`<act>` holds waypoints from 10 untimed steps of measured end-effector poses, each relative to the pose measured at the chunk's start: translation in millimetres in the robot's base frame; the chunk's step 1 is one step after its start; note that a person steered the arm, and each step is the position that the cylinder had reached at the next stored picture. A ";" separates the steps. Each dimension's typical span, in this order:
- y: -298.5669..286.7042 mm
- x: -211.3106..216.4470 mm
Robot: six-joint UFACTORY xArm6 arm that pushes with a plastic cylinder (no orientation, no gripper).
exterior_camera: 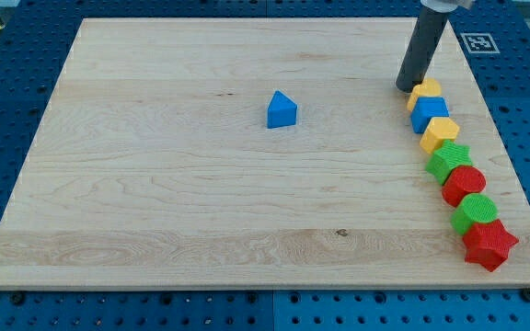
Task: Nudge blue triangle up a bit
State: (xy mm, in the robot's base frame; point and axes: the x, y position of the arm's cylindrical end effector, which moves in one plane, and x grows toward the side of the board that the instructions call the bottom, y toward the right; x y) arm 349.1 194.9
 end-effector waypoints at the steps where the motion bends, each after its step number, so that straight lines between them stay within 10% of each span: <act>1: -7.3 0.0; 10: -197.7 82.8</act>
State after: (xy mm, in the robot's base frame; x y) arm 431.9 -2.8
